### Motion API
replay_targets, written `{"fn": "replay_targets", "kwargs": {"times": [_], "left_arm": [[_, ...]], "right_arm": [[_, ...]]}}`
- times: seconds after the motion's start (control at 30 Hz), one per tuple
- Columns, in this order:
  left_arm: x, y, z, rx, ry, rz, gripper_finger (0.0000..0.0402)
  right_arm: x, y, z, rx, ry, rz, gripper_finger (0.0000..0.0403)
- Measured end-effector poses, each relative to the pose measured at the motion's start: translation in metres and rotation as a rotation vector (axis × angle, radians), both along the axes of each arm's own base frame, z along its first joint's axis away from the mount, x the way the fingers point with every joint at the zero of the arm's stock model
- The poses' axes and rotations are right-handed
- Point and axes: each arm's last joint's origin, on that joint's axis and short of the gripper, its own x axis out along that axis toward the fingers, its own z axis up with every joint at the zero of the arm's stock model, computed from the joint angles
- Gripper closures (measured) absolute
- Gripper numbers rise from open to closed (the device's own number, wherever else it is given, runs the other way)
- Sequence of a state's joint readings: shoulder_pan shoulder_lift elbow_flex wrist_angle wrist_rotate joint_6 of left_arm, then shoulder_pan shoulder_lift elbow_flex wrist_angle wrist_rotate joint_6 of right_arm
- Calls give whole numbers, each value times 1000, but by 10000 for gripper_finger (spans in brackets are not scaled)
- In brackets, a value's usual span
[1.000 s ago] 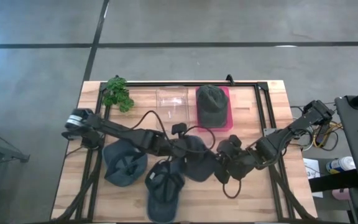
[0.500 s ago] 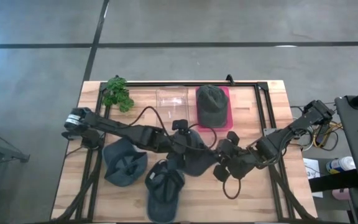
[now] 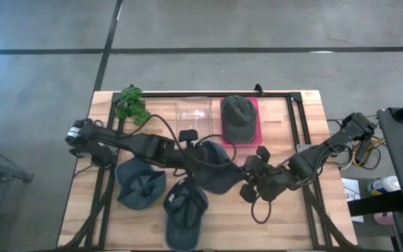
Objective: Pick & Place hat
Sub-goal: Put the right blue cap into the transparent bin
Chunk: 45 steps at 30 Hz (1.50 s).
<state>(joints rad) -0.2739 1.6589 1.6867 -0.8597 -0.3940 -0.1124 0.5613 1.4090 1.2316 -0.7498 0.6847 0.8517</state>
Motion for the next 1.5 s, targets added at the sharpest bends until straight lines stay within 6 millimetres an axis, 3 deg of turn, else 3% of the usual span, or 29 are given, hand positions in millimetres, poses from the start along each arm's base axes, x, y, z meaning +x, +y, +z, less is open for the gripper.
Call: {"fn": "replay_targets", "kwargs": {"times": [0.13, 0.37, 0.5, 0.67, 0.93, 1.13, 1.2, 1.3, 1.5], "left_arm": [[0, -3, -11, -28, 79, -40, 360], [21, 0, -44, 62, 134, -63, 360], [28, 4, -44, 114, 80, -18, 360], [29, 2, -27, 112, 19, -15, 360], [7, -17, 18, 107, -51, -25, 360], [-5, -30, 45, 11, -163, 39, 360], [-7, -36, 49, -42, -191, 61, 360], [-10, -43, 49, -86, -200, 74, 360], [-7, -51, 21, -115, -133, 110, 360]], "right_arm": [[2, -4, 0, -11, 3, -4, 390], [11, -8, 6, -9, -38, 30, 390], [13, -10, 6, 4, -34, 44, 390], [10, -12, 3, -28, 12, 36, 390], [4, -18, -2, -105, 80, 5, 390], [-13, -21, -20, -312, 256, 46, 390], [-15, -18, -26, -248, 317, 142, 390], [-18, -12, -37, -11, 392, 256, 390], [-15, -6, -62, 258, 332, 262, 390]]}}
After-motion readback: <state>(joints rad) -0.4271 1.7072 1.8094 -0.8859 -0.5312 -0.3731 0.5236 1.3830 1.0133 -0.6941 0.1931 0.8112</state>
